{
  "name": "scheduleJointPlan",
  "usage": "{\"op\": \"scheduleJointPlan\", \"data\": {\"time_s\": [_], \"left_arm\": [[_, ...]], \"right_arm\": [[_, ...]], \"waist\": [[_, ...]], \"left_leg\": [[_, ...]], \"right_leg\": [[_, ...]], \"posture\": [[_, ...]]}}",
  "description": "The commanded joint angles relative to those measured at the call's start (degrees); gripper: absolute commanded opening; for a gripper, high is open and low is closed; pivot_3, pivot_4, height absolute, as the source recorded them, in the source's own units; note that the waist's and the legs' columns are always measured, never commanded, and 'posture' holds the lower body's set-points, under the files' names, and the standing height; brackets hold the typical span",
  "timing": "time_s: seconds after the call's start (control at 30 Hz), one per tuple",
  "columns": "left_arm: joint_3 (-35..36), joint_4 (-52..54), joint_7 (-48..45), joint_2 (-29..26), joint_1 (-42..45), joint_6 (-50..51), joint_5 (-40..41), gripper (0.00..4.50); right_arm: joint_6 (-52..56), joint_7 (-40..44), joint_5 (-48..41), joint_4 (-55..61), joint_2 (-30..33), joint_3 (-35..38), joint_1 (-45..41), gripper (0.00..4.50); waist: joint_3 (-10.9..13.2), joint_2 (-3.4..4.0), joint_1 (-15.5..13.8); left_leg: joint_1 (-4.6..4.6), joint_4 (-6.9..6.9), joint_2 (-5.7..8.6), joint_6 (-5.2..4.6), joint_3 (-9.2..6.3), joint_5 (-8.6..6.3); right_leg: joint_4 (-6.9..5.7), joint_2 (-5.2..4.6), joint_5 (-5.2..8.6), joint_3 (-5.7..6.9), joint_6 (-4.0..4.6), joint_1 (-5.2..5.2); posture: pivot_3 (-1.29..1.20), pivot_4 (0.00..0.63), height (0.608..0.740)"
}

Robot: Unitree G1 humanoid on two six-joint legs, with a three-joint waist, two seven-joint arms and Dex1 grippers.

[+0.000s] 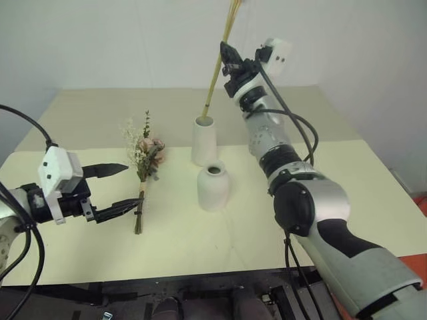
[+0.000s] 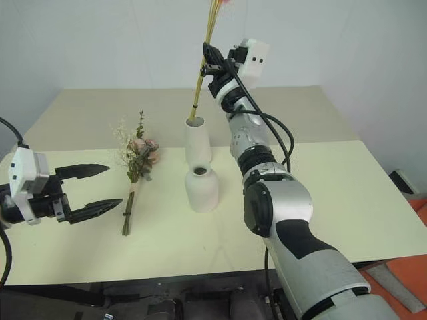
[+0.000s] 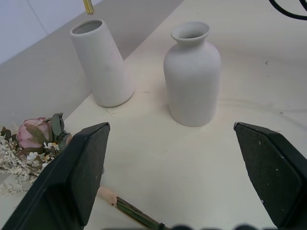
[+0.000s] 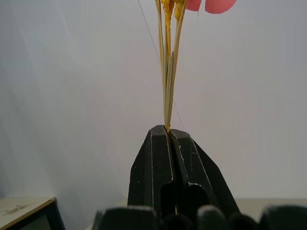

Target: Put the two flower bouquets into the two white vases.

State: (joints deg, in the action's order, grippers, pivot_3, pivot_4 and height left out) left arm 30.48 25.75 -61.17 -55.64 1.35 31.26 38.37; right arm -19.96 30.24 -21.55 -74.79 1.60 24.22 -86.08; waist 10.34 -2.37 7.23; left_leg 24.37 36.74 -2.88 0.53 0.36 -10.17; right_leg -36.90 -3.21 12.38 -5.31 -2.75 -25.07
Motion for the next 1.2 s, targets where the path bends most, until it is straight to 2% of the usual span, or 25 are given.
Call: {"op": "scheduleJointPlan", "data": {"time_s": [0.03, 0.5, 0.73, 0.87, 1.2], "left_arm": [[3.9, 3.1, 0.7, -0.8, -1.7, 0.8, 1.2, 4.50], [13.5, 7.5, 0.0, -1.5, -9.2, 4.2, 3.8, 4.50], [13.5, 8.4, 0.7, -1.0, -9.7, 4.4, 4.3, 4.50], [13.1, 8.6, 0.8, -0.6, -10.3, 3.9, 4.4, 4.50], [12.5, 8.0, 0.7, -0.8, -10.0, 3.1, 5.0, 4.50]], "right_arm": [[-1.9, -1.9, 0.4, 0.2, 0.1, 0.9, -2.1, 0.01], [-1.6, -7.9, 1.3, -1.4, 0.4, 2.9, -2.3, 0.01], [-1.3, -17.3, 1.1, -1.8, -0.1, 5.1, -3.7, 0.01], [-1.9, -21.7, 3.6, -1.9, -0.6, 3.7, -2.8, 0.01], [-3.0, -24.7, 8.0, -1.8, -2.7, 2.0, -0.6, 0.01]], "waist": [[0.0, 0.00, 0.0], [0.0, 0.02, 0.1], [0.0, 0.03, 0.1], [0.0, 0.03, 0.1], [0.0, 0.03, 0.4]], "left_leg": [[0.00, 0.00, 0.00, 0.00, -0.01, 0.00], [0.00, -0.09, 0.00, 0.00, -0.08, 0.00], [0.00, -0.09, 0.00, 0.00, -0.11, 0.00], [0.00, -0.11, 0.00, 0.00, -0.12, 0.00], [0.00, -0.16, 0.00, 0.00, -0.16, 0.00]], "right_leg": [[0.00, 0.00, 0.01, 0.01, 0.01, 0.00], [0.05, 0.00, 0.08, 0.11, 0.12, 0.00], [0.06, 0.00, 0.10, 0.13, 0.15, 0.01], [0.07, 0.00, 0.11, 0.15, 0.17, 0.01], [0.09, 0.01, 0.13, 0.16, 0.19, 0.01]], "posture": [[0.00, 0.150, 0.740], [0.00, 0.150, 0.740], [0.00, 0.150, 0.740], [0.00, 0.150, 0.740], [0.00, 0.150, 0.740]]}}
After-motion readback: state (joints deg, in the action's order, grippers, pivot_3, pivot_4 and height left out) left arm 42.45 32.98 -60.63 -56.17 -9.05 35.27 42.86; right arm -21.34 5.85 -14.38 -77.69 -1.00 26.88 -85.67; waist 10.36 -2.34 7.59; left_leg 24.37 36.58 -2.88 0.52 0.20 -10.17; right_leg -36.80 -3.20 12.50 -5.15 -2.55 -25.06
